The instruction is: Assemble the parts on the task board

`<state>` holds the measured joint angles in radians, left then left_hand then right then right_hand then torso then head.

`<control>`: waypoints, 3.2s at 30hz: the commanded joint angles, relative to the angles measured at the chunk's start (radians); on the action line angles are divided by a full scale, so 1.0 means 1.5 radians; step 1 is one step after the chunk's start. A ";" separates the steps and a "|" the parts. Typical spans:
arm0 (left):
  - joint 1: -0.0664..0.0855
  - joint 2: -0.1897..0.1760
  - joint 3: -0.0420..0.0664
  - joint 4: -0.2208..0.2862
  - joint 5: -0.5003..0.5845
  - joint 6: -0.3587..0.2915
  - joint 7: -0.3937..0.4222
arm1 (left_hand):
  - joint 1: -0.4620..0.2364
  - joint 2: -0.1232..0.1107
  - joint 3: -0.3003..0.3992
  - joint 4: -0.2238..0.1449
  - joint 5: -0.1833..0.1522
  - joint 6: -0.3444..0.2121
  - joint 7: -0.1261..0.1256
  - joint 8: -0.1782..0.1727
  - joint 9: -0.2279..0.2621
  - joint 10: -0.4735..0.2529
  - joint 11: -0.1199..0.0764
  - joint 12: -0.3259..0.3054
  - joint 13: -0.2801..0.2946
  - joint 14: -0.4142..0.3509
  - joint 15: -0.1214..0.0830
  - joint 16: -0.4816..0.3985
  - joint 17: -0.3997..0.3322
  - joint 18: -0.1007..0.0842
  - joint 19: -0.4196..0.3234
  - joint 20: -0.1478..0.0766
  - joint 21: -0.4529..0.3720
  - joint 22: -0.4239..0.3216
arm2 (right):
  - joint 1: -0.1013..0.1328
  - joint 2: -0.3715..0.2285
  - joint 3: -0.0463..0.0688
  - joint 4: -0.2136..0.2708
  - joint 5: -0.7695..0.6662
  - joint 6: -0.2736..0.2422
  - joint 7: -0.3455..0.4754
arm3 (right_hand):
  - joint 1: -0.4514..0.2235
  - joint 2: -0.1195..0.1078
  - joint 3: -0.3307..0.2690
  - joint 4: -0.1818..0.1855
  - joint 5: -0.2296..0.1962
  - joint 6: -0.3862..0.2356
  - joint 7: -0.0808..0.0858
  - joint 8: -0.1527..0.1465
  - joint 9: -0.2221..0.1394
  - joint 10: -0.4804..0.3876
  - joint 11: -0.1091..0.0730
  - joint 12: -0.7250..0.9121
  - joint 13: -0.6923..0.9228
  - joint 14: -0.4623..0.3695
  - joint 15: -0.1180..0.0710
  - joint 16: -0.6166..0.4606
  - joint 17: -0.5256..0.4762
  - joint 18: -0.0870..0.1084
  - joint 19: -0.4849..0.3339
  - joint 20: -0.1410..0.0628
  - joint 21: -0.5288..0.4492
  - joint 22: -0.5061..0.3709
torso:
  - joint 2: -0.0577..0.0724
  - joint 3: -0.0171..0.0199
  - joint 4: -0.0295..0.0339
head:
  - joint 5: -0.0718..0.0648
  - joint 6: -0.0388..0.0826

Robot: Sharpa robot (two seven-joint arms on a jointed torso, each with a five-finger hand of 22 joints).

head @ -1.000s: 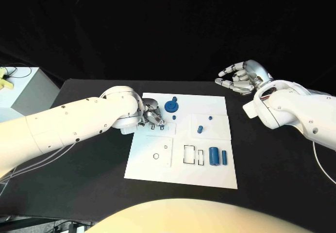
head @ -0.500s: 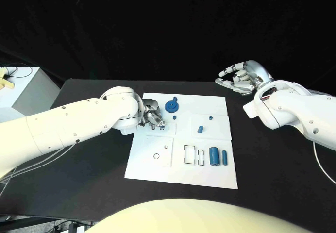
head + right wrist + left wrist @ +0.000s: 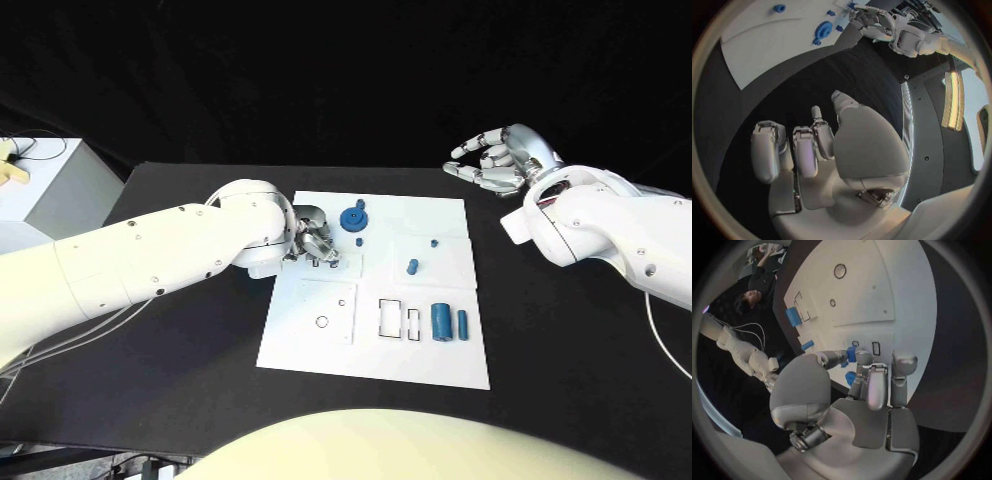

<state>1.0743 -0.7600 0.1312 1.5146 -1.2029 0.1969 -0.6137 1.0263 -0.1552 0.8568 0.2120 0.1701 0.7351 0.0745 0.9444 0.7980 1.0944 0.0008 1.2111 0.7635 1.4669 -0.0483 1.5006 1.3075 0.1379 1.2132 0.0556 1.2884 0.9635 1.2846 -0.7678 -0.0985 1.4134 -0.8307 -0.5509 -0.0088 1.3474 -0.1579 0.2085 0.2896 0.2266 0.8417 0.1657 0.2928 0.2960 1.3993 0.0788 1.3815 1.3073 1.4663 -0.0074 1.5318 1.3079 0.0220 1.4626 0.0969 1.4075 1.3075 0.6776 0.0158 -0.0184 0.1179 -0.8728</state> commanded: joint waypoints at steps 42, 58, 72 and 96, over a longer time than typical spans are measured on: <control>-0.004 0.011 -0.003 -0.010 -0.005 0.033 -0.007 | -0.009 0.004 0.137 -0.141 0.000 0.008 -0.001 0.001 0.000 0.008 0.000 0.003 -0.001 0.031 -0.006 0.005 0.074 -0.010 0.005 0.000 0.005 0.002 | -0.001 0.000 0.000 0.001 -0.006 0.010 0.004 | -0.006 0.001 0.000 0.000 0.003 -0.001 -0.001 -0.002 0.000 -0.004 0.000 -0.003 0.068 0.056 0.006 -0.004 0.125 0.011 0.031 0.003 -0.002 0.105 | 0.000 0.0009 -0.0004 | 0.000 0.000; -0.005 0.023 -0.012 -0.021 0.000 0.023 -0.004 | -0.040 -0.006 0.100 -0.115 -0.008 0.015 -0.009 0.002 -0.002 0.018 -0.005 0.004 -0.004 0.032 -0.008 0.005 0.075 -0.010 0.003 -0.002 0.001 -0.001 | -0.001 -0.002 0.000 0.004 -0.006 0.010 0.004 | -0.009 0.002 0.000 -0.001 0.004 -0.002 -0.001 -0.002 0.000 -0.005 0.000 -0.004 0.066 0.056 0.006 -0.005 0.124 0.011 0.031 0.003 -0.003 0.105 | 0.000 0.0005 0.0003 | -0.004 0.000; -0.005 0.019 -0.013 -0.020 -0.001 0.025 -0.007 | -0.062 -0.035 -0.058 -0.031 -0.018 0.033 -0.013 -0.008 -0.015 0.015 -0.007 0.010 -0.006 0.032 -0.011 0.004 0.075 -0.011 0.008 -0.005 -0.008 -0.007 | -0.001 -0.004 0.000 0.005 -0.005 0.010 0.005 | -0.010 0.002 0.000 -0.001 0.005 -0.002 -0.001 -0.002 0.000 -0.005 0.000 -0.005 0.066 0.056 0.006 -0.005 0.124 0.011 0.031 0.003 -0.004 0.104 | 0.000 0.0001 0.0001 | -0.005 0.000; -0.013 -0.002 -0.005 0.009 -0.020 0.010 -0.002 | -0.038 -0.045 -0.168 0.033 -0.016 0.036 -0.011 -0.014 -0.021 0.010 -0.005 0.013 -0.011 0.031 -0.009 0.002 0.073 -0.010 0.009 -0.004 -0.011 -0.010 | -0.003 -0.009 0.000 0.008 -0.005 0.009 0.006 | -0.011 0.002 0.000 -0.001 0.005 -0.003 -0.001 -0.003 0.000 -0.005 0.000 -0.004 0.066 0.056 0.006 -0.005 0.124 0.011 0.031 0.003 -0.005 0.104 | 0.000 -0.0004 0.0001 | -0.008 0.000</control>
<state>1.0563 -0.7618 0.1239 1.5239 -1.2245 0.2027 -0.6196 0.9634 -0.2241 0.6053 0.2636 0.1480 0.7880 0.0534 0.9230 0.7670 1.1167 -0.0052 1.2266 0.7483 1.4633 -0.0590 1.5045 1.3074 0.1381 1.2203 0.0484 1.2766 0.9500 1.2806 -0.7807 -0.0985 1.4231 -0.8308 -0.5469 -0.0097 1.3422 -0.1529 0.2085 0.2896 0.2266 0.8417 0.1657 0.2928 0.2961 1.3993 0.0789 1.3814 1.3078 1.4663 -0.0073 1.5279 1.3074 0.0221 1.4626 0.0969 1.4076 1.3073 0.6773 0.0143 -0.0185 0.1065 -0.8728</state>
